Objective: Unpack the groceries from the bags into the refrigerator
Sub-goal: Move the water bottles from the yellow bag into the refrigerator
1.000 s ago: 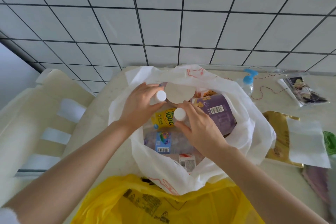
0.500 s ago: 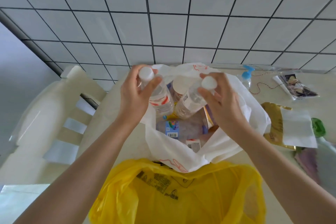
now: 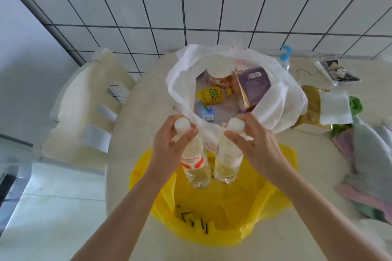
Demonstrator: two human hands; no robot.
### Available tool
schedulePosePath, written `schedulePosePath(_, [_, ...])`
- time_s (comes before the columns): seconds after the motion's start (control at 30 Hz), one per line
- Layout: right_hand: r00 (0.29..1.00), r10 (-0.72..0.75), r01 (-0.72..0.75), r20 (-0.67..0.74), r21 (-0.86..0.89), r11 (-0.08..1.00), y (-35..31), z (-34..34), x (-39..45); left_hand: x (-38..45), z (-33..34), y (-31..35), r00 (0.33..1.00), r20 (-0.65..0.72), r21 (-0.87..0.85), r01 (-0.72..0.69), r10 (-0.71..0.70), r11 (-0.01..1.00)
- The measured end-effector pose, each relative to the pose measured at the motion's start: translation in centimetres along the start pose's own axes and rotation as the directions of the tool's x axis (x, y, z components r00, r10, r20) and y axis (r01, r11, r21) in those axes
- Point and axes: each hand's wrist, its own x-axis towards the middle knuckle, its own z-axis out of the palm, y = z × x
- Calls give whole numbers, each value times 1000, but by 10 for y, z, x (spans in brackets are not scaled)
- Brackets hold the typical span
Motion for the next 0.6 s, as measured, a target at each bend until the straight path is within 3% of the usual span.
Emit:
schedulePosePath(0.13, [997, 44, -43, 64, -22, 999, 16, 30, -48, -54, 1, -32, 997, 66, 25, 48, -49, 999])
schedulePosePath(0.43, [998, 48, -49, -28, -29, 998, 33, 74, -107, -103, -6, -61, 987, 149, 131, -88, 68, 987])
schedulePosePath(0.6, [999, 24, -25, -23, -43, 999, 39, 90, -129, -122, -12, -75, 965, 263, 146, -66, 26, 987])
